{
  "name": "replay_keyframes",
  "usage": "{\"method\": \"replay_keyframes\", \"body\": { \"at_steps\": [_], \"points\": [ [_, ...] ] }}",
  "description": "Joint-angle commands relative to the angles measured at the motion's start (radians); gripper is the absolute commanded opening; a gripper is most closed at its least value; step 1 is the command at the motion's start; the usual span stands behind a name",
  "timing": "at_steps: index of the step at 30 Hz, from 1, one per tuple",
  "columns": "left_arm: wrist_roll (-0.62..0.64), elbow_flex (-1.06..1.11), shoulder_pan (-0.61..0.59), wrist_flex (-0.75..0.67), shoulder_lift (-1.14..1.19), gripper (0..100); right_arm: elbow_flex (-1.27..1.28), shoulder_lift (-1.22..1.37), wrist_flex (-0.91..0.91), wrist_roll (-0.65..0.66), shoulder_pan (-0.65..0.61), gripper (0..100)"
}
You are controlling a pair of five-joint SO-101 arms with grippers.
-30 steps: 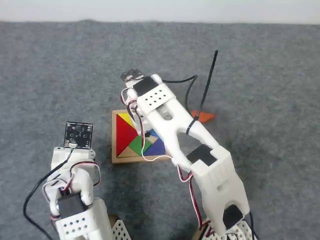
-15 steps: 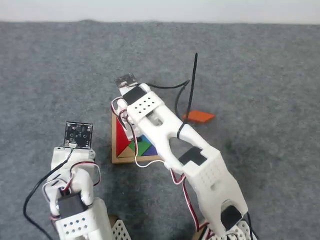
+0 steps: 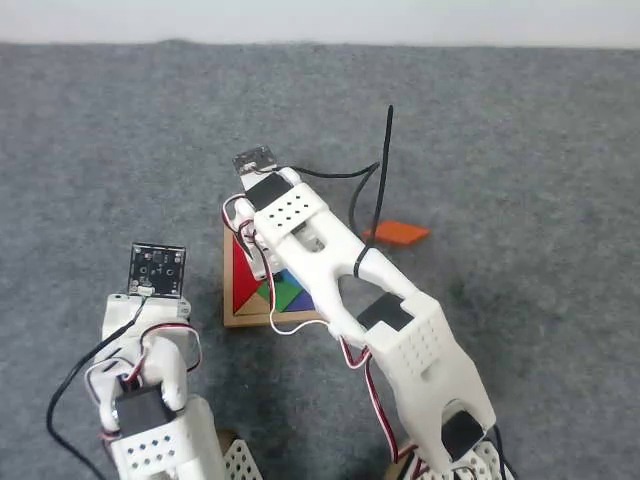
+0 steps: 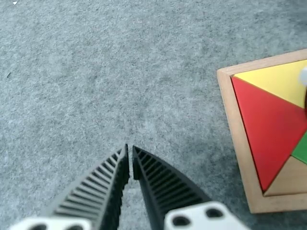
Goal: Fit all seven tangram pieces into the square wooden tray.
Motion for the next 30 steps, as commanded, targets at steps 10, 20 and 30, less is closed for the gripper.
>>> {"method": "replay_keyframes", "body": {
  "at_steps": [10,20,30],
  "points": [
    [-0.011,-0.008,-0.006,-0.02,-0.009,1,-0.008,-0.022,-0.013,-0.112,0.045,21.3],
    [-0.011,-0.008,-0.006,-0.02,-0.009,1,-0.058,-0.084,0.056,0.063,0.065,17.6],
    [-0.011,-0.008,-0.006,-0.02,-0.009,1,-0.06,-0.153,0.134,0.276,0.176,2.9]
  ]
}}
